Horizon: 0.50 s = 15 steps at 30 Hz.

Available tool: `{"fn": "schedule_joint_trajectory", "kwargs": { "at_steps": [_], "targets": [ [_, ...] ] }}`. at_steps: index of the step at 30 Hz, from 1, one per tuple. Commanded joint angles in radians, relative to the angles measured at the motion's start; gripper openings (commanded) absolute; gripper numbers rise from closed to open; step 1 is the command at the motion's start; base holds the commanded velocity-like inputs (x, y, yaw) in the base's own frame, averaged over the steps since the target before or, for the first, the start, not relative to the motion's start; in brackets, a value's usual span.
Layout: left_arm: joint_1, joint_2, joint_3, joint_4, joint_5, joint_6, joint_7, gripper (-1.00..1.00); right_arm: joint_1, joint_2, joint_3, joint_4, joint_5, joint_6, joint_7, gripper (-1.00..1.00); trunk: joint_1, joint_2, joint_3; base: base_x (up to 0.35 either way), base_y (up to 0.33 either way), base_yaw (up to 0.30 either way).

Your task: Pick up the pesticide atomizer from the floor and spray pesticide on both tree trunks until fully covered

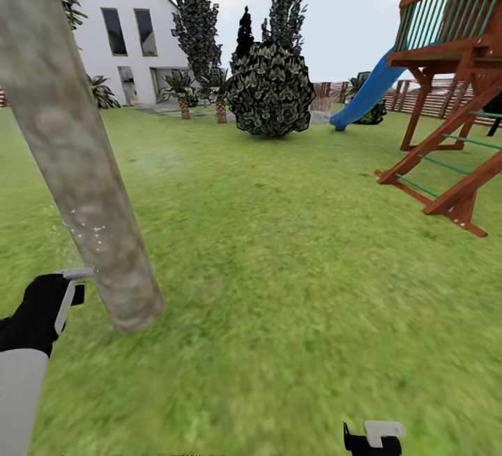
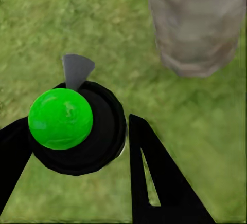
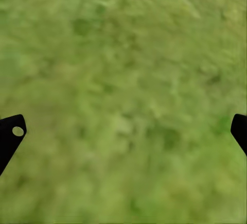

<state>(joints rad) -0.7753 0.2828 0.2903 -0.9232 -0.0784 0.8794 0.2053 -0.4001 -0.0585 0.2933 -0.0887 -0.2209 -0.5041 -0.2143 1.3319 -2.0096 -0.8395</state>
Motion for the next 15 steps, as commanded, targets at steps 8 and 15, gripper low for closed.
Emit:
{"fn": "schedule_joint_trajectory", "kwargs": {
  "at_steps": [8, 15],
  "targets": [
    [-0.003, 0.0, 0.0, -0.002, -0.014, 0.007, -0.004, -1.0, 0.0, 0.0, 0.009, 0.0, -0.007, -0.001, -0.003, 1.0, 0.0, 0.0, -0.001, 0.067, 0.006, 0.277],
    [0.01, -0.023, -0.004, -0.017, -0.015, 0.0, -0.001, -1.0, 0.0, 0.0, 0.009, 0.0, -0.007, -0.001, -0.003, 1.0, 0.0, 0.0, -0.001, 0.199, 0.05, 0.212]
  ]
}}
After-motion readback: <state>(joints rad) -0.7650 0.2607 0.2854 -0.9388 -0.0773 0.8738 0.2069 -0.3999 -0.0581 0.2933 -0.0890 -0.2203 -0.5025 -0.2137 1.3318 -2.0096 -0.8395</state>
